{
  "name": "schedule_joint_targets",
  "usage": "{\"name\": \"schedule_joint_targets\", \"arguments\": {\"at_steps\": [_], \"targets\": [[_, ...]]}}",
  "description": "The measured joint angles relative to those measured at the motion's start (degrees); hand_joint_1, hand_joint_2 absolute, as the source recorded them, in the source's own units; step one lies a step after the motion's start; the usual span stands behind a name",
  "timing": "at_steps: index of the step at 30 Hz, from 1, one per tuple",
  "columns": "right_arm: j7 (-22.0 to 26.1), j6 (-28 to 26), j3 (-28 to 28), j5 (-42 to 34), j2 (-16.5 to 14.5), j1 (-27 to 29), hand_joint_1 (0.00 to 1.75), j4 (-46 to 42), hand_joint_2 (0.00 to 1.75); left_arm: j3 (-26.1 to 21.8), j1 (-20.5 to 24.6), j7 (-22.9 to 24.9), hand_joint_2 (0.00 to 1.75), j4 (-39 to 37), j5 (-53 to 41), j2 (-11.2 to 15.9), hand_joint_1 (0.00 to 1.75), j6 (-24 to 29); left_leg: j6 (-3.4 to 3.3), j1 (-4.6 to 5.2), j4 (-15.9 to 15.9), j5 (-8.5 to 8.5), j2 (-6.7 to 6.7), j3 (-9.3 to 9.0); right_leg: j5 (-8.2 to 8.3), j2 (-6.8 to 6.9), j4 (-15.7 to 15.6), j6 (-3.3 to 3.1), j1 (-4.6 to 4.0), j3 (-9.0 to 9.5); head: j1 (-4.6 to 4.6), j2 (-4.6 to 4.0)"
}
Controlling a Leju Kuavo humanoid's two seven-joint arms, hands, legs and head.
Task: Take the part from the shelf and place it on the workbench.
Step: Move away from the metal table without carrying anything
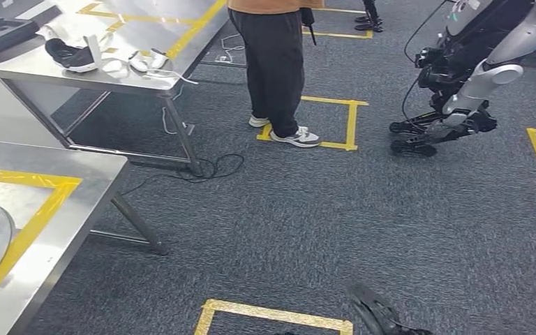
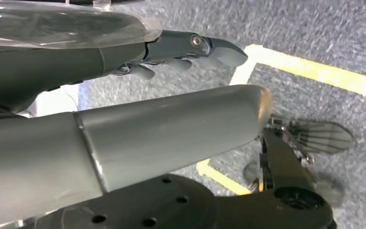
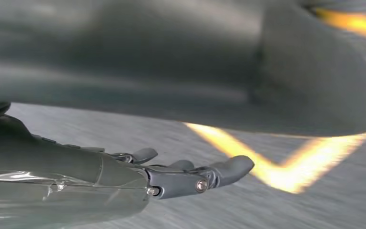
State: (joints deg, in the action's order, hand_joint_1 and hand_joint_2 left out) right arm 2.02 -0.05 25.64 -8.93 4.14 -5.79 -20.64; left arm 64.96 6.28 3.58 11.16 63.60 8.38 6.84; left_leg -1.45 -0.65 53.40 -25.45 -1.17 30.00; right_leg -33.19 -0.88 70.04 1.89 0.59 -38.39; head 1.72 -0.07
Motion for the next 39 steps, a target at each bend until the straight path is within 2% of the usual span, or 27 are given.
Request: {"name": "schedule_joint_targets", "arguments": {"at_steps": [1,2,3,5,7,9,10,12,14,15,16,17,18,19,21,23,25,27,29,30,31,32,33,34,36,38,39], "targets": [[-0.99,0.22,0.08,-0.52,-0.14,0.85,0.0,0.85,0.0,0.0,-0.07,0.07,0.0,-0.01,0.0,0.02,0.0,0.0,0.03,0.03,0.01,-0.13,-0.57,-0.09,-0.48,0.18,2.09,0.16,0.14,-0.97,0.19,0.0],[-1.22,0.26,0.12,-1.04,-0.26,1.56,0.0,1.6,0.0,0.0,-0.11,0.14,0.0,-0.01,-0.01,0.02,0.0,0.0,0.15,0.02,0.03,-0.29,-1.16,-0.24,0.28,0.35,1.74,0.27,0.26,-0.73,0.47,0.0],[-1.03,0.21,0.15,-1.52,-0.35,2.06,0.0,2.27,0.0,0.0,-0.13,0.19,0.0,-0.01,-0.03,0.0,0.0,0.0,0.35,-0.02,0.03,-0.48,-1.8,-0.48,2.02,0.69,-1.01,0.3,0.37,0.72,0.84,0.0],[-0.07,0.06,0.18,-2.04,-0.62,2.31,0.0,3.24,0.0,0.0,-0.11,0.21,0.0,-0.01,-0.11,-0.02,0.0,0.01,0.93,0.1,0.09,-1.01,-3.15,-1.13,5.79,2.84,-9.52,0.21,0.29,5.16,1.63,0.0],[0.88,-0.19,0.19,-2.04,-0.97,2.05,0.0,3.91,0.0,0.0,-0.02,0.2,0.0,-0.01,-0.28,0.03,0.0,0.02,1.52,0.45,0.18,-1.45,-4.39,-1.64,7.19,4.29,-14.27,-0.37,0.03,7.76,1.7,0.0],[1.67,-0.49,0.23,-1.74,-1.24,1.82,0.0,4.44,0.0,0.0,0.21,0.11,0.0,-0.01,-0.45,0.03,0.0,0.02,1.99,0.57,0.14,-1.56,-5.53,-1.94,7.27,3.35,-14.72,-1.17,-0.15,7.98,1.07,0.0],[1.96,-0.6,0.27,-1.56,-1.32,1.72,0.0,4.64,0.0,0.0,0.36,0.04,0.0,-0.01,-0.5,0.01,0.0,0.02,2.29,0.45,0.3,-1.81,-5.5,-2.02,7.41,2.75,-14.83,-1.51,-0.13,7.96,0.81,0.0],[2.31,-0.69,0.37,-1.28,-1.49,1.12,0.0,4.97,0.0,0.0,0.57,-0.15,0.0,-0.01,-0.56,-0.07,0.0,0.01,2.86,0.19,3.17,-3.94,-3.23,-0.87,7.79,1.67,-15.13,-2.22,0.06,7.89,0.36,0.0],[2.49,-0.71,0.44,-1.19,-1.66,0.27,0.0,5.26,0.0,0.0,0.52,-0.27,0.0,-0.01,-0.56,-0.14,0.0,-0.01,3.11,0.09,10.86,-8.01,-0.2,2.87,8.02,0.61,-15.23,-2.69,0.12,7.62,-0.37,0.0],[2.55,-0.71,0.45,-1.19,-1.7,-0.03,0.0,5.4,0.0,0.0,0.42,-0.28,0.0,-0.01,-0.55,-0.16,0.0,-0.02,3.14,0.09,15.04,-9.64,0.43,5.03,8.09,-0.02,-15.22,-2.81,0.06,7.49,-0.73,0.0],[2.58,-0.71,0.46,-1.19,-1.73,-0.18,0.0,5.56,0.0,0.0,0.3,-0.28,0.0,-0.01,-0.54,-0.18,0.0,-0.02,3.11,0.09,17.82,-10.29,0.68,6.55,8.12,-0.68,-15.22,-2.88,0.01,7.43,-1.06,0.0],[2.58,-0.71,0.47,-1.19,-1.74,-0.2,0.0,5.72,0.0,0.01,0.19,-0.28,0.0,-0.01,-0.5,-0.19,0.0,-0.02,3.04,0.1,18.45,-9.77,0.77,7.1,8.15,-1.37,-15.2,-2.89,-0.04,7.42,-1.33,0.0],[2.57,-0.7,0.48,-1.19,-1.76,-0.18,0.0,5.86,0.0,0.01,0.13,-0.28,0.0,-0.01,-0.48,-0.19,0.0,-0.02,2.9,0.1,16.69,-8.14,0.91,6.49,8.17,-2.06,-15.18,-2.88,-0.07,7.45,-1.53,0.0],[2.56,-0.69,0.5,-1.19,-1.83,-0.18,0.0,5.98,0.0,0.01,0.11,-0.29,0.0,-0.01,-0.45,-0.17,0.0,-0.02,2.67,0.1,13.09,-5.87,1.46,4.95,8.2,-2.74,-15.16,-2.84,-0.08,7.49,-1.68,0.0],[2.52,-0.69,0.53,-1.2,-2.05,-0.31,0.0,6.17,0.0,0.01,0.14,-0.31,0.0,-0.01,-0.44,-0.05,0.0,-0.02,2.13,0.09,4.9,-2.06,3.83,1.38,8.21,-4.03,-14.96,-2.59,-0.2,7.36,-2.01,0.0],[2.3,-0.7,0.55,-1.38,-2.19,-0.4,0.0,6.39,0.0,0.0,0.17,-0.26,0.0,-0.01,-0.49,0.04,0.0,-0.02,1.81,0.15,1.08,-0.99,5.01,-0.24,8.25,-5.17,-14.81,-2.09,-0.27,7.04,-2.1,0.0],[1.91,-0.7,0.55,-1.83,-2.19,-0.08,0.0,6.68,0.0,0.01,0.22,0.0,0.0,-0.01,-0.61,-0.01,0.0,-0.02,1.43,0.07,0.55,-0.93,3.86,-0.56,8.24,-5.83,-14.73,-1.48,-0.21,6.74,-2.01,0.0],[1.61,-0.71,0.56,-2.43,-2.2,0.53,0.0,6.96,0.0,0.01,0.22,0.45,0.0,-0.01,-0.82,-0.09,0.0,-0.09,0.83,-0.18,0.12,-0.78,2.64,-0.93,6.75,-3.88,-12.54,-0.94,-0.27,5.7,-1.63,0.0],[1.5,-0.91,0.57,-3.08,-2.21,0.89,0.0,7.18,0.0,0.0,0.09,0.96,0.0,-0.02,-0.99,-0.1,0.0,-0.3,0.44,-0.16,-0.03,-0.85,1.27,-1.16,2.96,-1.0,-5.7,-0.48,-0.2,2.62,-0.86,0.0],[1.49,-1.09,0.57,-3.39,-2.21,0.97,0.0,7.29,0.0,0.0,-0.01,1.15,0.0,-0.02,-1.03,-0.08,0.0,-0.4,0.31,-0.1,-0.01,-0.94,0.52,-1.2,1.05,-0.31,-1.5,-0.25,-0.05,0.69,-0.53,0.0],[1.47,-1.31,0.57,-3.69,-2.21,1.1,0.0,7.41,0.0,0.0,-0.09,1.28,0.0,-0.03,-1.05,-0.08,0.0,-0.5,0.32,-0.07,0.0,-1.02,-0.21,-1.26,-0.03,0.04,1.64,-0.03,0.12,-0.72,-0.37,0.0],[1.44,-1.5,0.57,-3.99,-2.21,1.3,0.0,7.53,0.0,0.0,-0.13,1.33,0.0,-0.03,-1.09,-0.11,0.0,-0.56,0.39,-0.09,0.02,-1.14,-0.88,-1.35,-0.01,0.25,2.8,0.17,0.29,-1.17,-0.26,0.0],[1.4,-1.68,0.57,-4.32,-2.2,1.52,0.0,7.64,0.0,0.0,-0.13,1.37,0.0,-0.03,-1.16,-0.16,0.0,-0.6,0.55,-0.18,0.03,-1.29,-1.48,-1.53,1.15,0.5,1.54,0.35,0.47,-0.4,-0.09,0.0],[1.35,-1.84,0.56,-4.61,-2.18,1.69,0.0,7.74,0.0,0.01,-0.12,1.38,0.0,-0.03,-1.26,-0.24,0.0,-0.62,0.81,-0.3,0.04,-1.51,-2.08,-1.83,3.16,0.99,-1.98,0.5,0.63,1.53,0.13,0.0],[1.32,-2.06,0.55,-5.04,-2.16,1.75,0.0,7.89,0.0,0.01,-0.1,1.37,0.0,-0.04,-1.42,-0.3,0.0,-0.62,1.55,-0.29,0.19,-2.07,-3.2,-2.46,6.21,3.15,-10.17,0.56,0.53,5.87,0.77,0.0],[1.34,-2.22,0.53,-5.18,-2.15,1.62,0.0,7.98,0.0,0.01,0.01,1.36,0.0,-0.05,-1.49,-0.28,0.0,-0.61,2.24,0.03,0.33,-2.39,-4.23,-2.79,6.76,4.38,-13.71,-0.1,0.19,7.73,0.86,0.0],[1.36,-2.29,0.52,-5.21,-2.14,1.62,0.0,8.06,0.0,0.02,0.12,1.35,0.0,-0.05,-1.53,-0.3,0.0,-0.61,2.49,0.13,0.37,-2.43,-4.77,-2.85,6.72,3.99,-13.85,-0.63,-0.01,7.78,0.65,0.0]]}}
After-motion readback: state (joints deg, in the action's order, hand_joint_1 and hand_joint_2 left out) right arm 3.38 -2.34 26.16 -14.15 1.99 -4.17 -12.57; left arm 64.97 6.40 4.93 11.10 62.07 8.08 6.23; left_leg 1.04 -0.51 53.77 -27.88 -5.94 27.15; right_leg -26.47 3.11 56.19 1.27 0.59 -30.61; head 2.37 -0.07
